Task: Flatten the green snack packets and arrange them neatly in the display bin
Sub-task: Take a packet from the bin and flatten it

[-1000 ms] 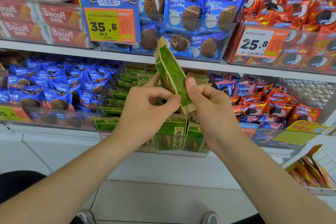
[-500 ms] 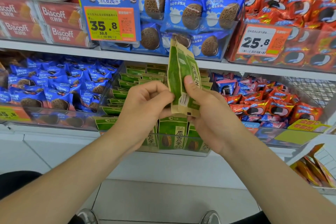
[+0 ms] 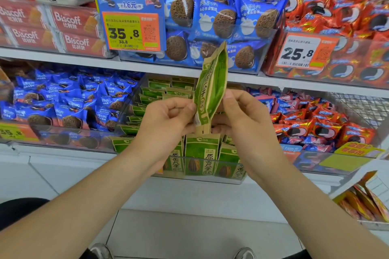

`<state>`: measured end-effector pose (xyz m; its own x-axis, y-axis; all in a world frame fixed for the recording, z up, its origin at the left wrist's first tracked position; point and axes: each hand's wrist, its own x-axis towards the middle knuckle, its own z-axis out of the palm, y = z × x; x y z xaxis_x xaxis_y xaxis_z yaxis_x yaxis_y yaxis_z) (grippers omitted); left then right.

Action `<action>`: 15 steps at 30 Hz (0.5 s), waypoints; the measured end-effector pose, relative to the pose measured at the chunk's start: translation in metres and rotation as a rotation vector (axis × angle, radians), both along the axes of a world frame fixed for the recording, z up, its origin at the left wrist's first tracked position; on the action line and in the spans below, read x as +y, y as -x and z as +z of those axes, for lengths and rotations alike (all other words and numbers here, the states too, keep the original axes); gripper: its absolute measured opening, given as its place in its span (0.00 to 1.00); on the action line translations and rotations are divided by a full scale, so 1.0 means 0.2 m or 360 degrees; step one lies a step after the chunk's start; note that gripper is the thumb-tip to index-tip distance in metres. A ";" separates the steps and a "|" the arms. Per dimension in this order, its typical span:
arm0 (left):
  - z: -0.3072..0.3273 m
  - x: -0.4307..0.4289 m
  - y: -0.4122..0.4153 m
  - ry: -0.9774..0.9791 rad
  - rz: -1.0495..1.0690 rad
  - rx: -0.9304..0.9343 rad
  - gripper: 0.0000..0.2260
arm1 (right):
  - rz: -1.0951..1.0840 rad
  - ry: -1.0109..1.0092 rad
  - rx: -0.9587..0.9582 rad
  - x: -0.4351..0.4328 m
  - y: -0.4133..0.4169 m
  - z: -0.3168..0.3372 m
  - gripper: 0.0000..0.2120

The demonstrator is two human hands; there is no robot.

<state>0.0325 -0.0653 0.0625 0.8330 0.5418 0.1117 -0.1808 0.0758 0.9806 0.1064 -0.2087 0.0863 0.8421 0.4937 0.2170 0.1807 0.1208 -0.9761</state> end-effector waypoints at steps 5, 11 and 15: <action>0.00 0.01 -0.01 -0.0238 0.0277 -0.0054 0.06 | 0.0082 -0.0112 -0.0057 0.01 0.04 -0.01 0.10; -0.01 0.02 0.01 -0.0246 0.0331 -0.0078 0.08 | -0.0010 -0.0060 -0.0226 0.00 0.04 -0.02 0.06; 0.05 -0.02 0.05 -0.0242 -0.0046 -0.0085 0.07 | -0.0089 -0.0006 -0.0380 0.00 0.03 -0.04 0.03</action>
<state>0.0218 -0.0695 0.0732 0.8387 0.4911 0.2354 -0.2330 -0.0671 0.9702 0.1011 -0.2090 0.0791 0.7930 0.4464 0.4147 0.4125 0.1075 -0.9046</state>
